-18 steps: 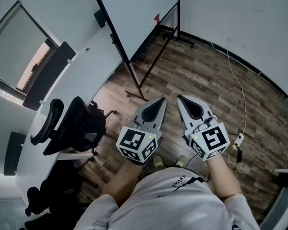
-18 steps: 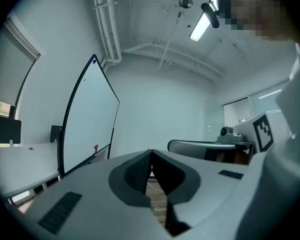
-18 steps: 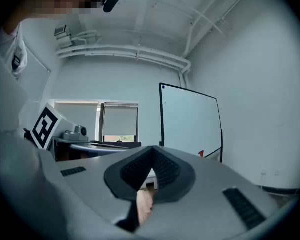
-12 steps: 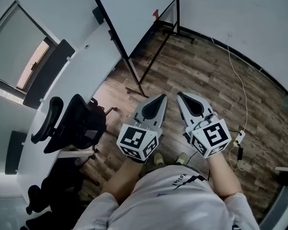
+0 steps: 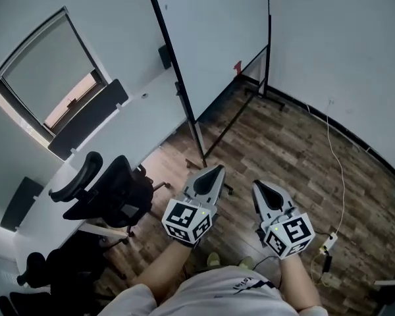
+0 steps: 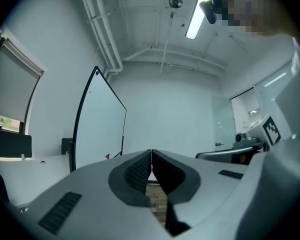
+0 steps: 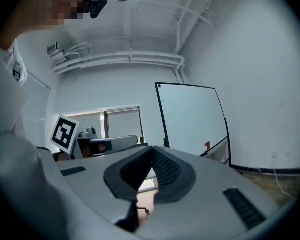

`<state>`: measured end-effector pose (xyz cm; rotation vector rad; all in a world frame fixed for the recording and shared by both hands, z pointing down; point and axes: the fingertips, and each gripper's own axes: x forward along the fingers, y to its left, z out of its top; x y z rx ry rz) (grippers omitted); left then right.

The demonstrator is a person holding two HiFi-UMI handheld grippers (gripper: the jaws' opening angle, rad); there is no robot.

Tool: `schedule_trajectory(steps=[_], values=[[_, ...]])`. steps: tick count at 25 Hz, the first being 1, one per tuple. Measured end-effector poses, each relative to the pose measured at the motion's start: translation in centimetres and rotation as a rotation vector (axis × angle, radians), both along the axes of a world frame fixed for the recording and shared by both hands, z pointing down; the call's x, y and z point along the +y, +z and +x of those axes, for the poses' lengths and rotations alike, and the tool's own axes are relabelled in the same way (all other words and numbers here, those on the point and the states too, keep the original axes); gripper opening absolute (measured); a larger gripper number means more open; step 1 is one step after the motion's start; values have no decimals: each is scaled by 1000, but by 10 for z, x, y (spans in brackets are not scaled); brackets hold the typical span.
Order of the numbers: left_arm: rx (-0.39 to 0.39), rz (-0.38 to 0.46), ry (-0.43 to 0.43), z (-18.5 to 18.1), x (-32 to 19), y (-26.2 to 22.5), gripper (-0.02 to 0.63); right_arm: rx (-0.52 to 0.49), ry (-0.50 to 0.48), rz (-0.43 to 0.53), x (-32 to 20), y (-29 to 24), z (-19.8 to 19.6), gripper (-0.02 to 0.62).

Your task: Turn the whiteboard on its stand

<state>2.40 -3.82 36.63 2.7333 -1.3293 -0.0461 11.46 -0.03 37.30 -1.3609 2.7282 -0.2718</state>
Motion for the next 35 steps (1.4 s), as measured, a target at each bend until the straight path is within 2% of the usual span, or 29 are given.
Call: schedule_trajectory(steps=[2,10,17,25,29,35], values=[[-7,-7,-27,-4,-2,4,12,-23,-11,-19,6,7,6,12],[-20,25,-104,-7,-22,0,13,-62,2,11,-2,8,33,12],[-9,10,-120,-15,-58,11,14,-63,-9,36,-39,-4,23,12],[26,29,-183,-73,-149,19,15,-39,-19,47,-115,-13,-28,12],[14,32,-193,-106,-202,25,16,-18,-17,43,-166,-14,-67,12],[3,12,-214,-150,-269,45,79,-5,-37,28,-225,-7,-125,12]])
